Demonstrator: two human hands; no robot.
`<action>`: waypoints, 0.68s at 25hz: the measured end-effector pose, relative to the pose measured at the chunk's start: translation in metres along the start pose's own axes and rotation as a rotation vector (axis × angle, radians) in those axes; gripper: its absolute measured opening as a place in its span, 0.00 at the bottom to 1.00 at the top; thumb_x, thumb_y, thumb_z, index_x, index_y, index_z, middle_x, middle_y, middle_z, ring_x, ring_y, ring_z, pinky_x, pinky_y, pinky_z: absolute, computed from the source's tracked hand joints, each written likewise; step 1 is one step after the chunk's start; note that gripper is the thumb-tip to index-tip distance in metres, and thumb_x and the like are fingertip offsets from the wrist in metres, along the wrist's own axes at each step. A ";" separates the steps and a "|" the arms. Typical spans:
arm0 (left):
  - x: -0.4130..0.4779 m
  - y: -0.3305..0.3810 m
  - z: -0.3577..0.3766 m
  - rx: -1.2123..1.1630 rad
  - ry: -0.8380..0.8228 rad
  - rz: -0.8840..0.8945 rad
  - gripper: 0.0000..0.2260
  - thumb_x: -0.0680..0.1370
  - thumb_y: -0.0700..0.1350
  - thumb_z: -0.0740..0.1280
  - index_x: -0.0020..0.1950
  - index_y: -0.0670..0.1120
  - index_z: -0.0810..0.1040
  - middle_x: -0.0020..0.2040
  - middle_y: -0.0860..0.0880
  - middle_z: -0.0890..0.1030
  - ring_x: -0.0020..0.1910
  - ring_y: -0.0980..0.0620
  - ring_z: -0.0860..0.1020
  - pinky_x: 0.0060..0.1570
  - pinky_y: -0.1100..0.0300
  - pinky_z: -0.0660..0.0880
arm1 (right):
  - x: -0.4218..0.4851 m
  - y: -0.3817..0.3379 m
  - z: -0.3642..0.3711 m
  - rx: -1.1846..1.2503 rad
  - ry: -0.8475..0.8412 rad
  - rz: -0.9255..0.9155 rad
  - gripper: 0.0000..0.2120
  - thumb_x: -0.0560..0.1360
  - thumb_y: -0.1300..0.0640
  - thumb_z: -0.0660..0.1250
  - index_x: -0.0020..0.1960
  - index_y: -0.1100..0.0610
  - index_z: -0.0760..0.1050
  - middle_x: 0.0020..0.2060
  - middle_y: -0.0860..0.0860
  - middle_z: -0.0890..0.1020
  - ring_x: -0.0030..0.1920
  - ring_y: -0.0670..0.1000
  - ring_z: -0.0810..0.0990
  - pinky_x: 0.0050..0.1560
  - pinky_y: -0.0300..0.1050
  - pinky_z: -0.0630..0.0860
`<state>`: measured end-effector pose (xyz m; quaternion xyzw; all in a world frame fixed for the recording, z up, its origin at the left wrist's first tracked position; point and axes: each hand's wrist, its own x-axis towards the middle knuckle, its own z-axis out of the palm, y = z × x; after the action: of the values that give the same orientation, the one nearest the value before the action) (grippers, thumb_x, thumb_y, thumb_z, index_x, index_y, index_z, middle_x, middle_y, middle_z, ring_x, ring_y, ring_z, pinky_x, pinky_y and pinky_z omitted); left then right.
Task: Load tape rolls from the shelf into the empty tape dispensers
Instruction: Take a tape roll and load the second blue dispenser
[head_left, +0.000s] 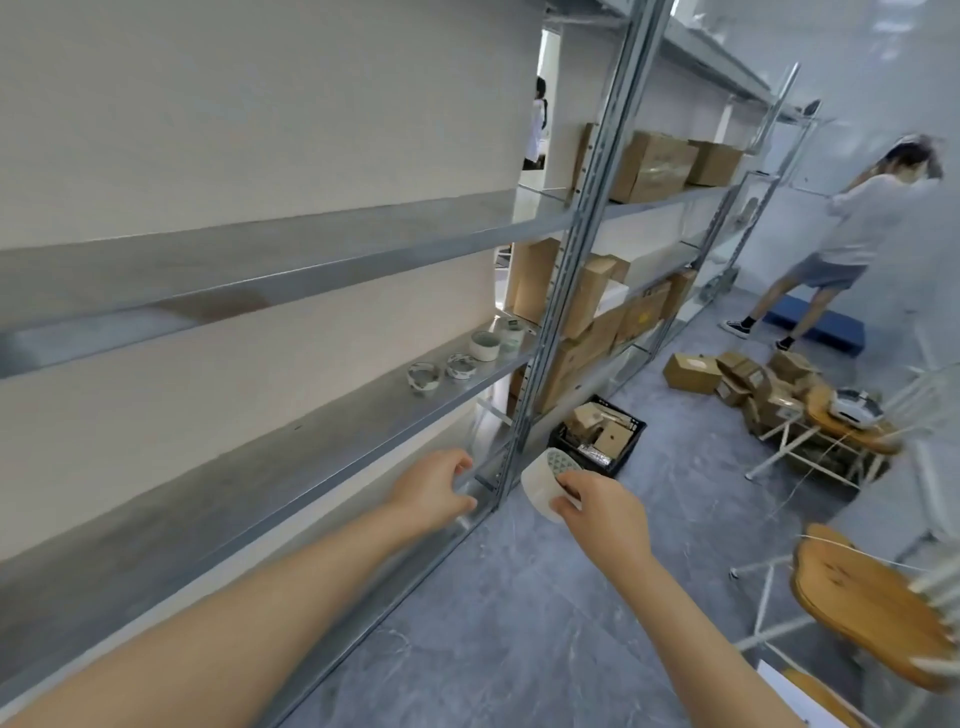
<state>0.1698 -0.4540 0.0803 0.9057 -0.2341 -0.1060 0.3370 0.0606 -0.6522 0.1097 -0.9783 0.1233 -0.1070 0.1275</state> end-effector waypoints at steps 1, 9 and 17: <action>0.016 0.003 0.003 0.000 -0.013 0.002 0.22 0.72 0.46 0.73 0.65 0.47 0.74 0.62 0.48 0.77 0.56 0.49 0.78 0.57 0.56 0.74 | 0.010 0.009 0.001 0.003 -0.004 0.022 0.13 0.74 0.54 0.66 0.34 0.50 0.64 0.30 0.46 0.70 0.34 0.51 0.72 0.26 0.41 0.59; 0.159 0.011 0.009 -0.061 -0.053 0.029 0.22 0.71 0.47 0.73 0.64 0.49 0.74 0.62 0.51 0.77 0.55 0.51 0.78 0.52 0.60 0.73 | 0.129 0.057 0.009 -0.040 0.000 0.106 0.03 0.74 0.54 0.65 0.44 0.51 0.77 0.39 0.47 0.81 0.39 0.50 0.78 0.31 0.43 0.68; 0.304 0.010 0.016 -0.105 -0.066 0.032 0.21 0.70 0.49 0.73 0.62 0.51 0.74 0.58 0.52 0.77 0.50 0.54 0.77 0.53 0.58 0.77 | 0.268 0.102 0.032 -0.077 0.003 0.132 0.06 0.75 0.52 0.65 0.50 0.49 0.79 0.44 0.46 0.83 0.43 0.50 0.80 0.37 0.46 0.77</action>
<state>0.4246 -0.6203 0.0642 0.8789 -0.2539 -0.1425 0.3780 0.3003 -0.8122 0.0988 -0.9720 0.1918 -0.0952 0.0965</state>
